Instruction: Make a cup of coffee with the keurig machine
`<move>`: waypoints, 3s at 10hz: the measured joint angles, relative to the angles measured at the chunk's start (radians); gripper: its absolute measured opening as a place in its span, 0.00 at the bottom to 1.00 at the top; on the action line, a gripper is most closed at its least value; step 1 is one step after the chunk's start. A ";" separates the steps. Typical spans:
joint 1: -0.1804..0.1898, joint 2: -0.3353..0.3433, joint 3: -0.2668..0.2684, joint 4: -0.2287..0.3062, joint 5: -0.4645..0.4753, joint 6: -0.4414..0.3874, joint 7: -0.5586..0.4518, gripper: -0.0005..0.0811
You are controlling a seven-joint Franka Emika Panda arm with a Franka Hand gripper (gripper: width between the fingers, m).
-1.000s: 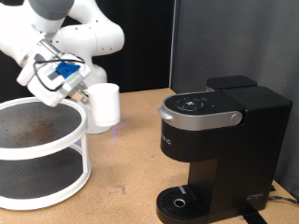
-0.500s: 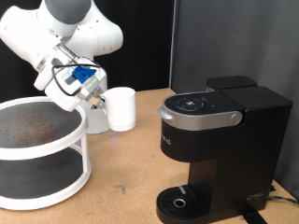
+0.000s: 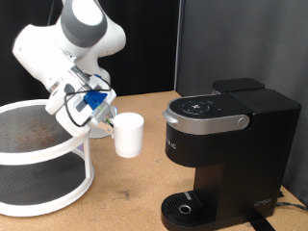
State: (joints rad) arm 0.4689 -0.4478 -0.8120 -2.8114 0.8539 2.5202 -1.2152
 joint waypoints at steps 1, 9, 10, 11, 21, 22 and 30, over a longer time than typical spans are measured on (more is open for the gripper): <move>0.053 0.042 -0.020 0.003 0.073 0.027 -0.049 0.09; 0.269 0.371 -0.076 0.081 0.576 -0.002 -0.401 0.08; 0.272 0.404 -0.070 0.094 0.628 -0.020 -0.432 0.08; 0.273 0.435 -0.060 0.108 0.680 -0.037 -0.458 0.08; 0.273 0.670 0.078 0.244 1.007 -0.126 -0.575 0.08; 0.273 0.686 0.086 0.259 1.024 -0.127 -0.576 0.08; 0.271 0.779 0.101 0.302 1.055 -0.197 -0.577 0.08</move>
State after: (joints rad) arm 0.7400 0.3314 -0.7107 -2.5097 1.9094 2.3237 -1.7921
